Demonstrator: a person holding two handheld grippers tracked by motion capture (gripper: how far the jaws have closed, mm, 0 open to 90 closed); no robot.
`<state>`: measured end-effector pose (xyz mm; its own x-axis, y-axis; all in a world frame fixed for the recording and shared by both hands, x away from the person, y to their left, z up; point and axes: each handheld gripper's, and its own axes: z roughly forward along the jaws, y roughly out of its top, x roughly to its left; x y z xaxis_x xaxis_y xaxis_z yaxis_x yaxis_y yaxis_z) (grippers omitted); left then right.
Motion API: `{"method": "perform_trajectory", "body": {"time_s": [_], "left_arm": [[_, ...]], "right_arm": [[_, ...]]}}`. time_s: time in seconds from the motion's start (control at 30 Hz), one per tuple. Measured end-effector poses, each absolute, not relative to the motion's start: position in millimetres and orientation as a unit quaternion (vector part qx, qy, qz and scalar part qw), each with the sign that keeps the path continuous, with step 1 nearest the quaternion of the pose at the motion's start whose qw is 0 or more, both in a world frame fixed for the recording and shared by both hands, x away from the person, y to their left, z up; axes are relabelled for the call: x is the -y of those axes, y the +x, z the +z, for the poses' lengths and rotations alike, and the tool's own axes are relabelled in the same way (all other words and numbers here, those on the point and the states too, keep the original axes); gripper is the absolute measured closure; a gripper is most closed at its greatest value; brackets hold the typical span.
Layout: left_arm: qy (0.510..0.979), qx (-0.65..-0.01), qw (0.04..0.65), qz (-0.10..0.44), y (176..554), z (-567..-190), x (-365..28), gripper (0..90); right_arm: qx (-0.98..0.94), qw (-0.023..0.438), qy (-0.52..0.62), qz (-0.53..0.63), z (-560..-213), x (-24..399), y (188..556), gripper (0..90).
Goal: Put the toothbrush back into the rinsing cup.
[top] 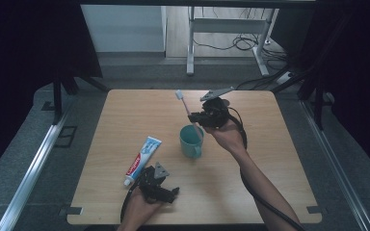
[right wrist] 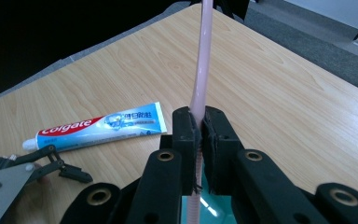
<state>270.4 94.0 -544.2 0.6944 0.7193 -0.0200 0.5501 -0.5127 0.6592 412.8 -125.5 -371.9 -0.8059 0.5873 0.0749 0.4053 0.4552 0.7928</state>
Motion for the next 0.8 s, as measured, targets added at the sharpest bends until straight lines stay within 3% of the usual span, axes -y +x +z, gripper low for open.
{"method": "perform_trajectory", "body": {"time_s": [0.8], "left_arm": [[0.860,-0.368,0.328,0.128,270,-544,-94,0.0]], "right_arm": [[-0.849,0.111,0.300,0.420,-405,114,424,83.8]]}}
